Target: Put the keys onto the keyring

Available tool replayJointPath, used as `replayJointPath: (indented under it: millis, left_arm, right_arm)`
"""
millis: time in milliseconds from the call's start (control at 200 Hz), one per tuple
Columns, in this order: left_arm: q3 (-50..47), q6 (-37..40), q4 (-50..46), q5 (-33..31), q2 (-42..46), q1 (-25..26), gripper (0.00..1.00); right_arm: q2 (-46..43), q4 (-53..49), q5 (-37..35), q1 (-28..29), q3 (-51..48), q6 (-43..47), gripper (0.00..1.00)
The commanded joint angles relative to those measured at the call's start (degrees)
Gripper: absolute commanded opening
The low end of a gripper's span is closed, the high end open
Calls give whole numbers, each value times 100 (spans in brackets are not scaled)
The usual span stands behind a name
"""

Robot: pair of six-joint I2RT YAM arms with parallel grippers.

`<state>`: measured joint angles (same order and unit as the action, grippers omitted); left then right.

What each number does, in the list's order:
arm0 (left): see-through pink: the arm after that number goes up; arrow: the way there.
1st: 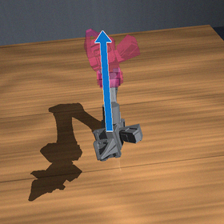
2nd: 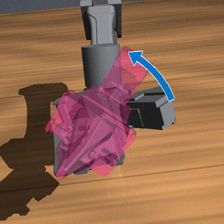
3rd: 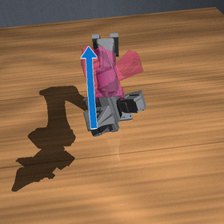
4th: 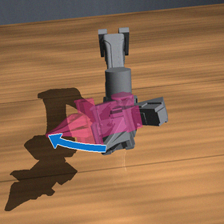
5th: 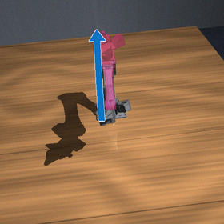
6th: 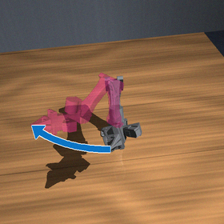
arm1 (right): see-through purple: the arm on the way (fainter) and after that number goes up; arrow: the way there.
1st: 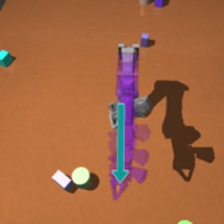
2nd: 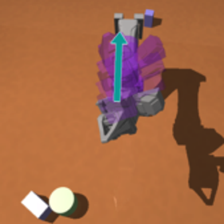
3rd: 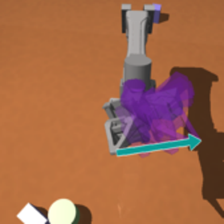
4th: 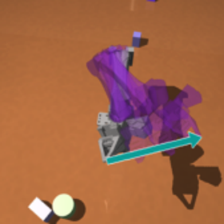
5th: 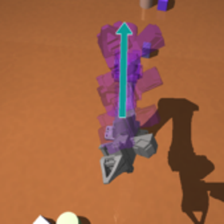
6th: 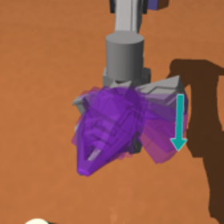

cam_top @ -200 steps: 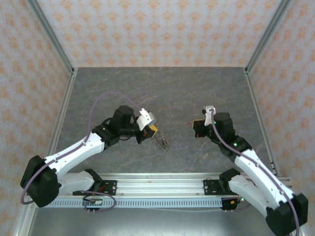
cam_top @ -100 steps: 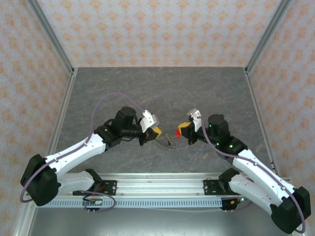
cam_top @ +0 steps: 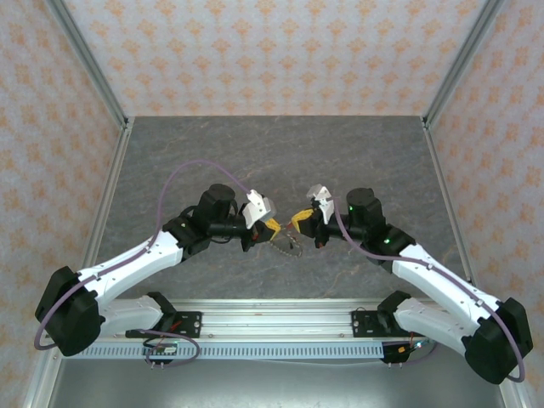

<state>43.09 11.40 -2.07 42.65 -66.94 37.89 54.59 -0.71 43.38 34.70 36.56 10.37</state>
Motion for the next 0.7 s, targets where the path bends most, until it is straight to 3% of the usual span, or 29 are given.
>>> replayJointPath:
  millis: [0, 696]
  left_arm:
    - [64, -98, 352, 87, 23, 25, 0]
    - [153, -92, 277, 59, 1, 26, 0]
  right_arm:
    - [17, 383, 446, 33, 155, 11, 0]
    - [32, 411, 645, 131, 103, -97, 0]
